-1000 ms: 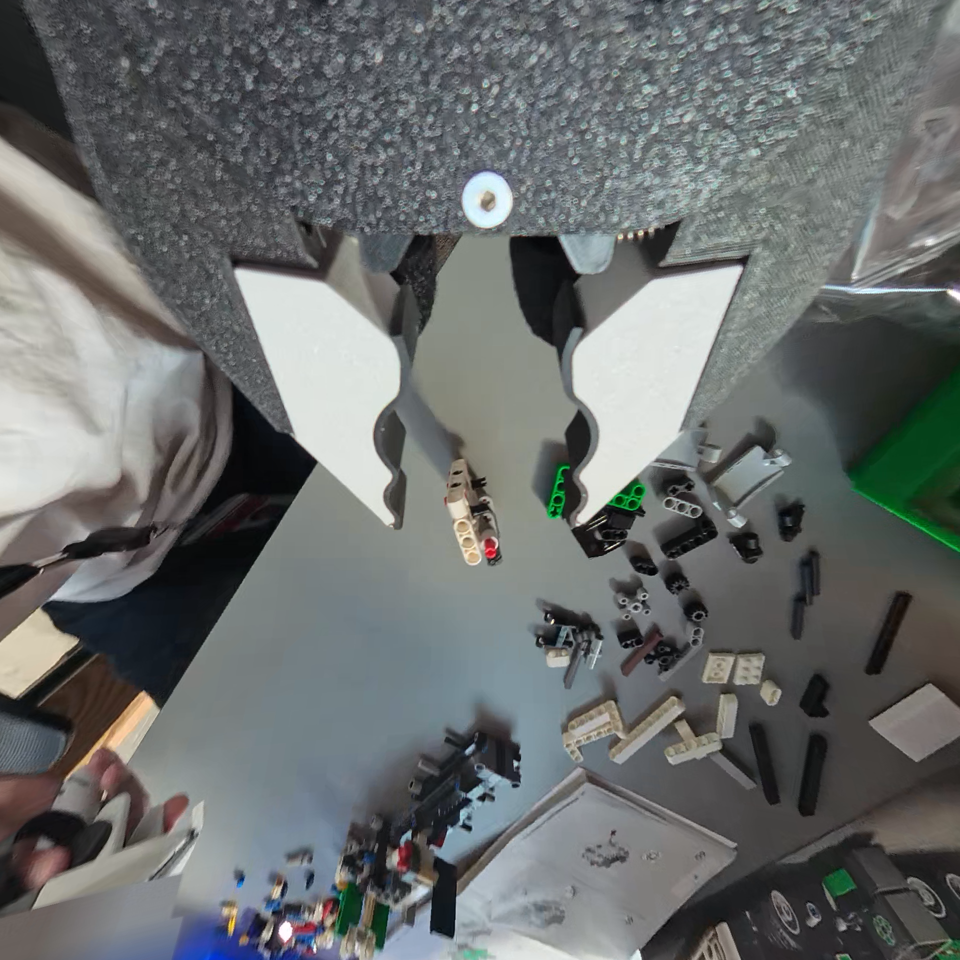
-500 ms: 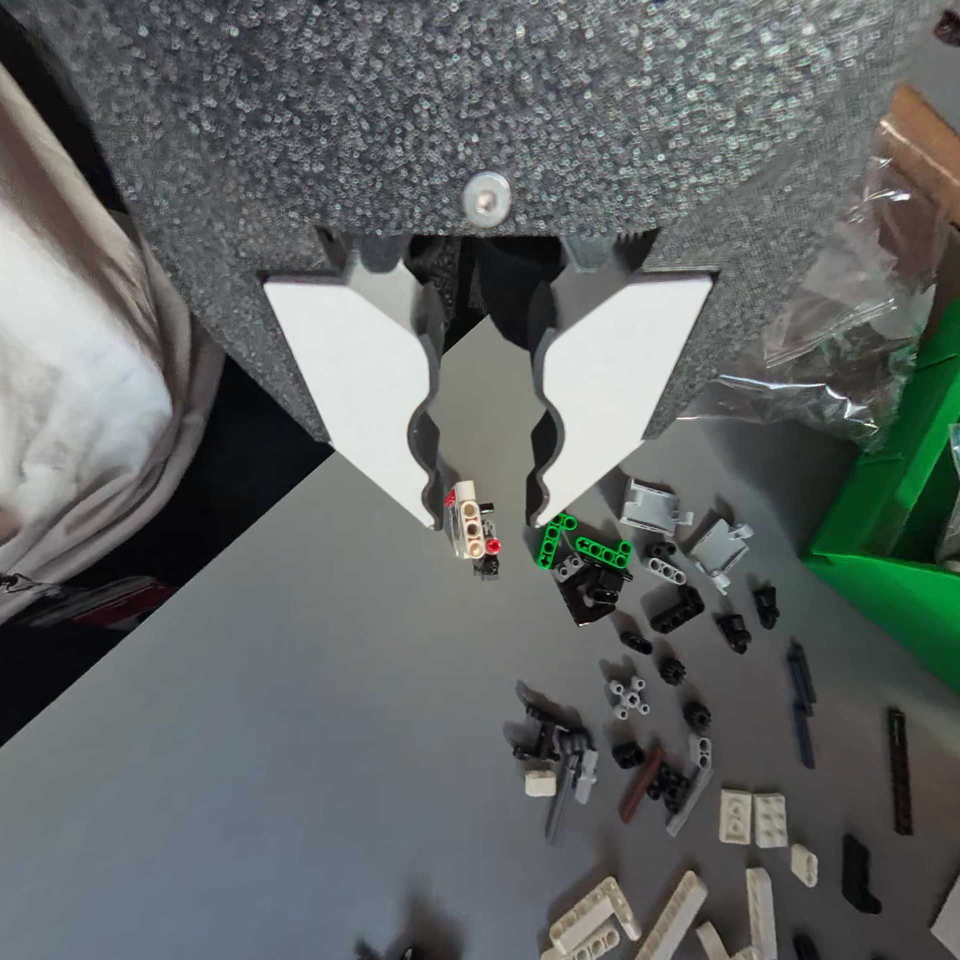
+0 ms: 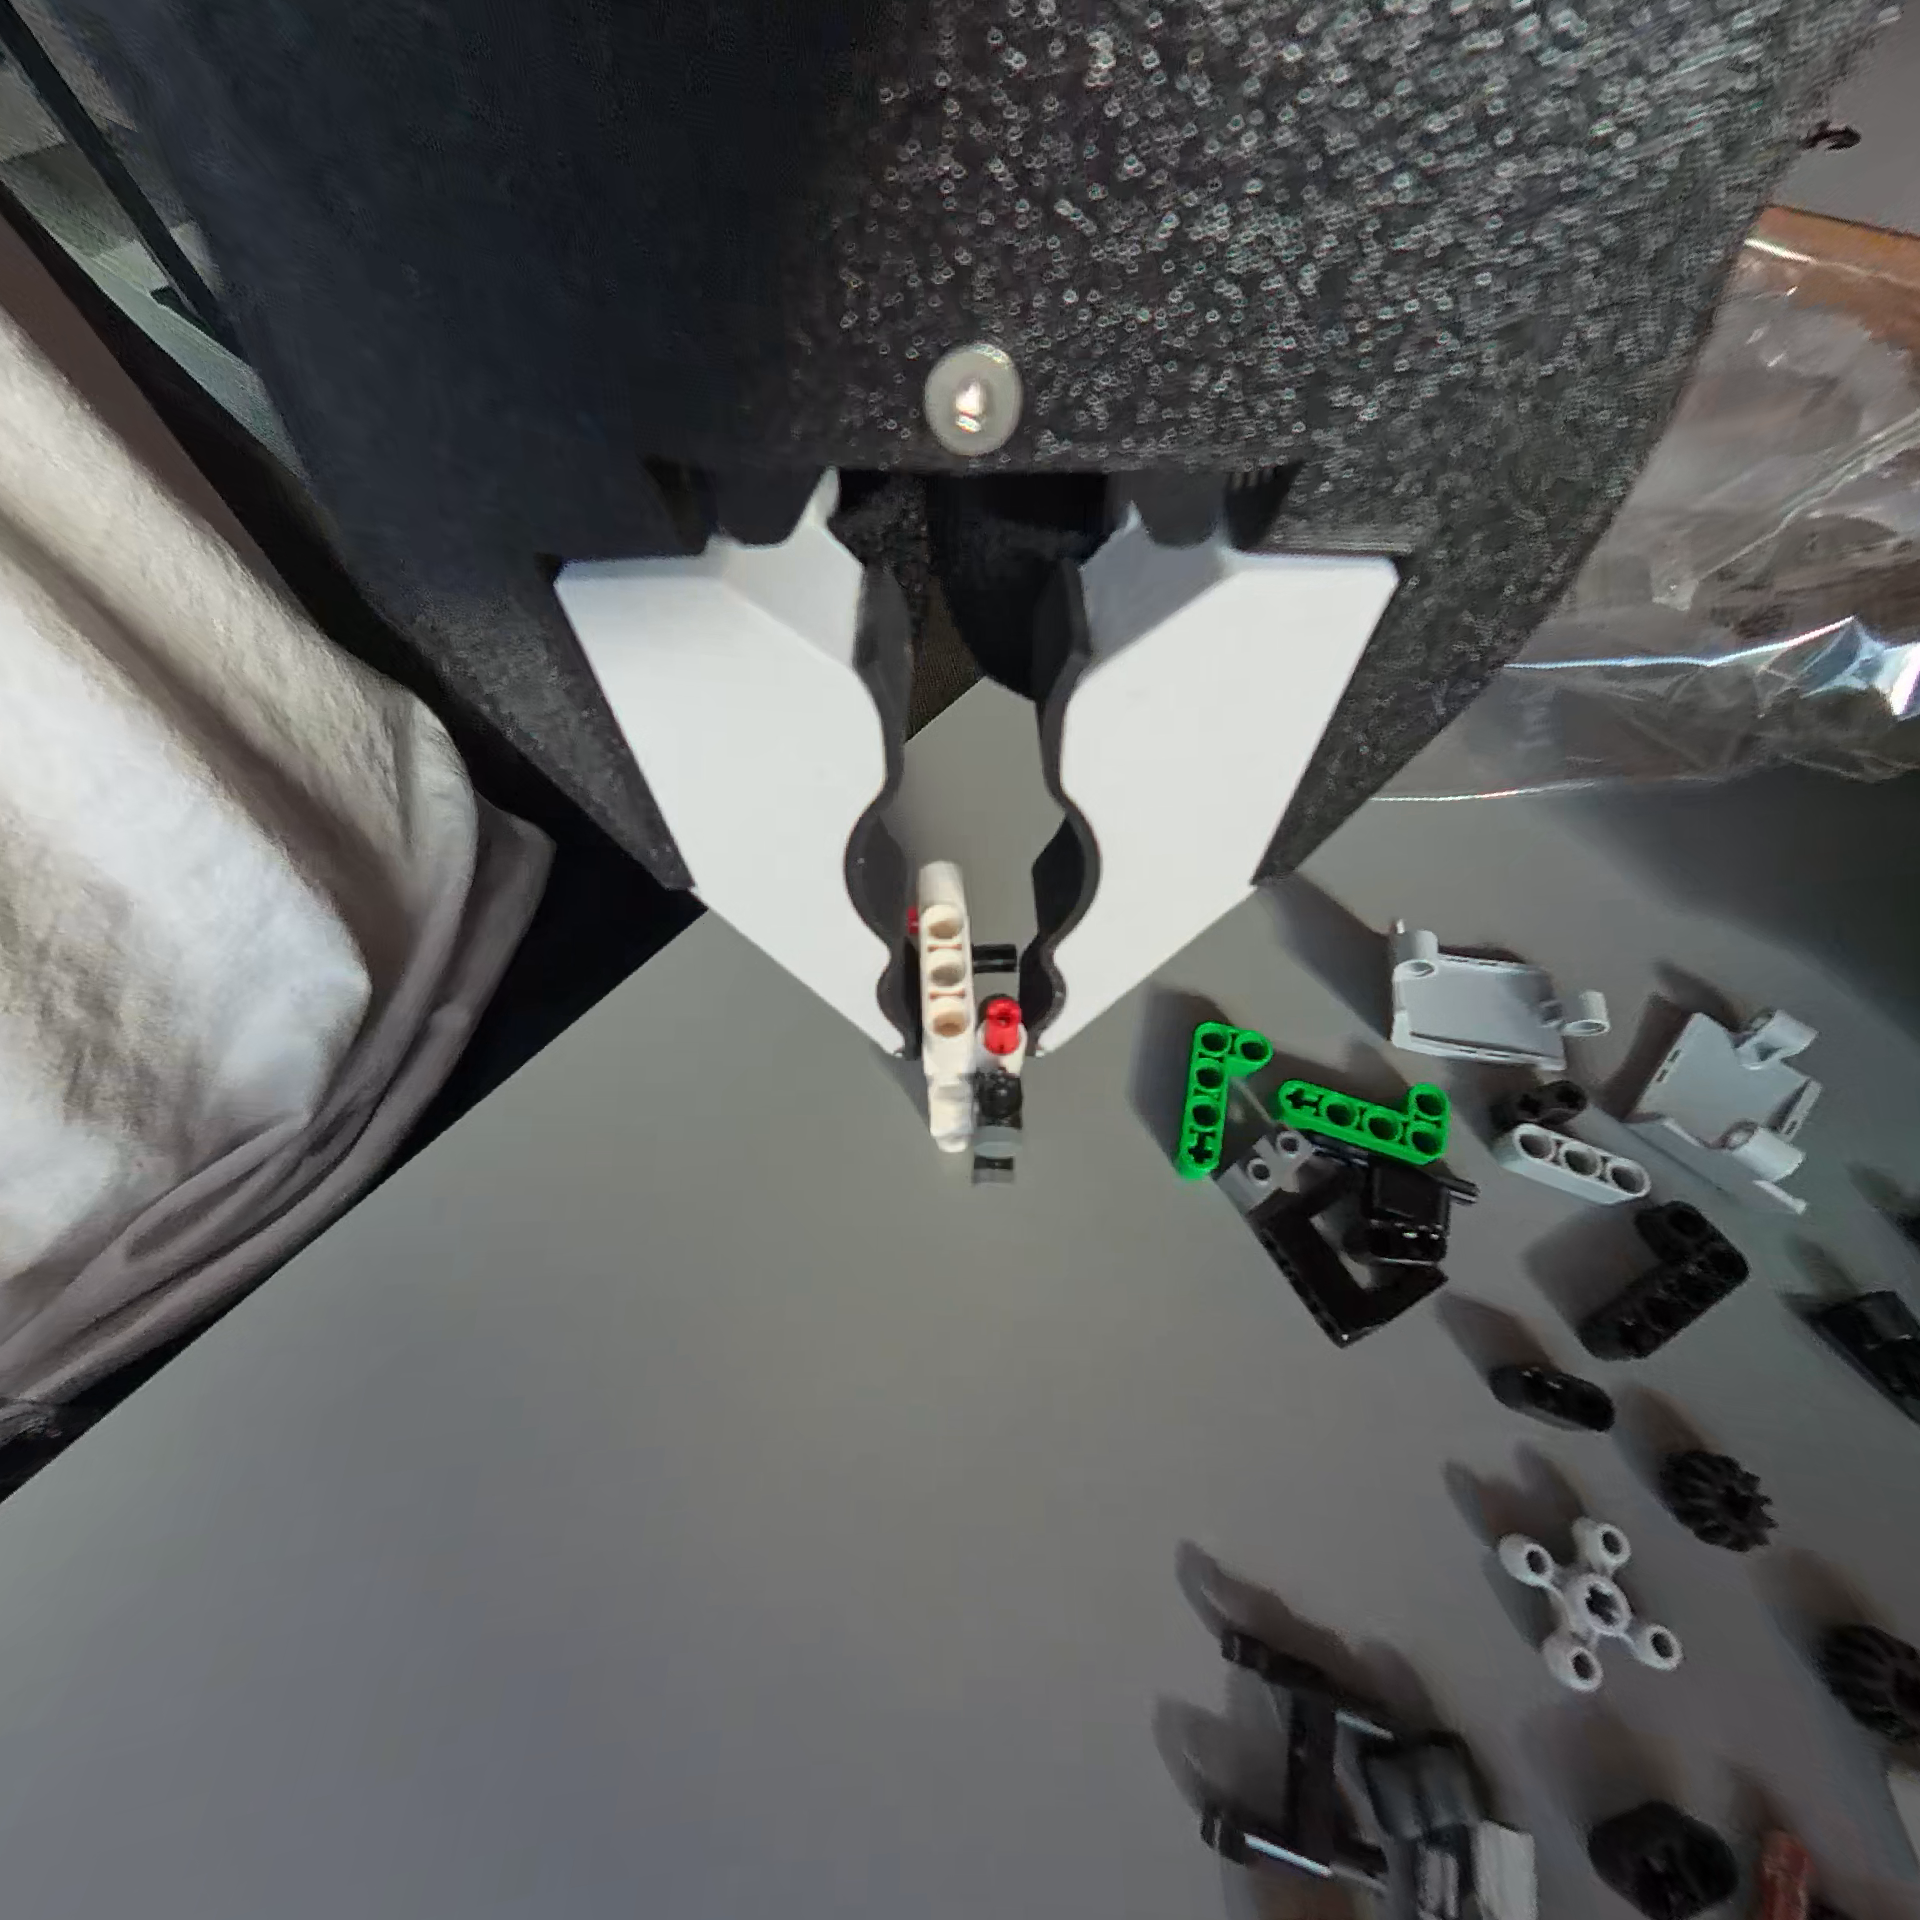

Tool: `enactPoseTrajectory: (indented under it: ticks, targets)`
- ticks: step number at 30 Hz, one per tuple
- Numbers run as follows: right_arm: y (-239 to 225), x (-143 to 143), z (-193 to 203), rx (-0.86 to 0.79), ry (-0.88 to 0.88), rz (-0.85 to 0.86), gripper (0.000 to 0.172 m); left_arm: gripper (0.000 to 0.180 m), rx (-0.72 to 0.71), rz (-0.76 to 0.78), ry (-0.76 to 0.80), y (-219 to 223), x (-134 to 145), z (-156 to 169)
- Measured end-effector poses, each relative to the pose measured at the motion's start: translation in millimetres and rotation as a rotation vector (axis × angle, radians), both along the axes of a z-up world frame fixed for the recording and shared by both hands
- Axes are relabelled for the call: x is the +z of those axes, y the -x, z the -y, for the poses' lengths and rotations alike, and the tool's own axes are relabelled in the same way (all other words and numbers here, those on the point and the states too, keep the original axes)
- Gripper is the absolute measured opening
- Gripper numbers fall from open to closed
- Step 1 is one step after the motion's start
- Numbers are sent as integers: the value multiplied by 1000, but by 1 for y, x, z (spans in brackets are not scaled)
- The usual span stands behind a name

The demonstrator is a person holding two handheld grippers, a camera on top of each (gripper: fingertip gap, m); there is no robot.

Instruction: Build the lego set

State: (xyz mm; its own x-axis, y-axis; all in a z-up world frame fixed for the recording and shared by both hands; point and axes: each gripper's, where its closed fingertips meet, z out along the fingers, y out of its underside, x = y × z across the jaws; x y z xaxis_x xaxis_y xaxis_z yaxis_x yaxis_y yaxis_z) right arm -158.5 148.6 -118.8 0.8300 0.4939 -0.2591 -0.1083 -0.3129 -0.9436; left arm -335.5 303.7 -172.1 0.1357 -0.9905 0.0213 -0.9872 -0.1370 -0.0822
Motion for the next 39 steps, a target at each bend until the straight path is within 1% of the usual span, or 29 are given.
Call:
enactPoseTrajectory:
  ticks: [1,3,4,5,7,9,11,12,13,14,16,18,20,21,23,26,28,30,32,35,37,39]
  targets:
    - [0,0,0,-2,-1,2,0,14,-5,-6,0,1,-2,0]
    - [-1,0,-1,-4,-1,8,0,14,3,19,1,-1,0,-2]
    - [-1,0,-2,-6,-2,12,0,14,14,65,10,-6,4,-3]
    - [-2,-1,-3,-11,-5,21,0,15,28,147,51,-17,11,0]
    - [-6,0,-6,-31,-26,65,0,15,83,392,220,-50,35,12]
    - [-13,7,-11,-63,-89,129,0,15,128,619,452,-86,58,27]
    - [-21,14,-16,-98,-133,201,0,15,112,788,661,-120,74,44]
    - [-28,16,-20,-133,-153,239,0,15,89,869,720,-138,79,52]
    - [-37,18,-25,-180,-171,282,0,15,50,932,758,-154,81,60]
    - [-45,19,-28,-227,-188,328,0,15,3,996,756,-170,82,66]
    - [-63,17,-34,-344,-192,419,0,14,-91,1103,657,-199,79,73]
    - [-75,8,-38,-419,-136,474,0,15,-226,1159,548,-219,73,85]
    - [-80,4,-40,-481,-105,458,0,15,-306,1189,400,-236,66,86]
    - [-81,3,-42,-501,-93,433,0,15,-322,1202,354,-243,64,86]
    - [-83,5,-43,-548,-88,415,3,15,-307,1212,303,-252,64,81]
    - [-83,10,-45,-586,-119,427,4,14,-326,1244,315,-254,70,78]
    - [-82,12,-46,-614,-130,468,4,14,-312,1262,345,-251,73,76]
    - [-84,13,-46,-661,-148,553,4,14,-290,1270,395,-247,73,75]
    - [-84,17,-45,-716,-176,688,5,15,-265,1265,442,-242,73,74]
    - [-82,23,-46,-802,-214,869,5,15,-231,1295,460,-238,77,69]
    - [-77,27,-48,-849,-231,927,6,14,-210,1297,502,-238,78,67]
    - [-72,29,-52,-875,-240,903,9,15,-181,1298,559,-239,79,67]
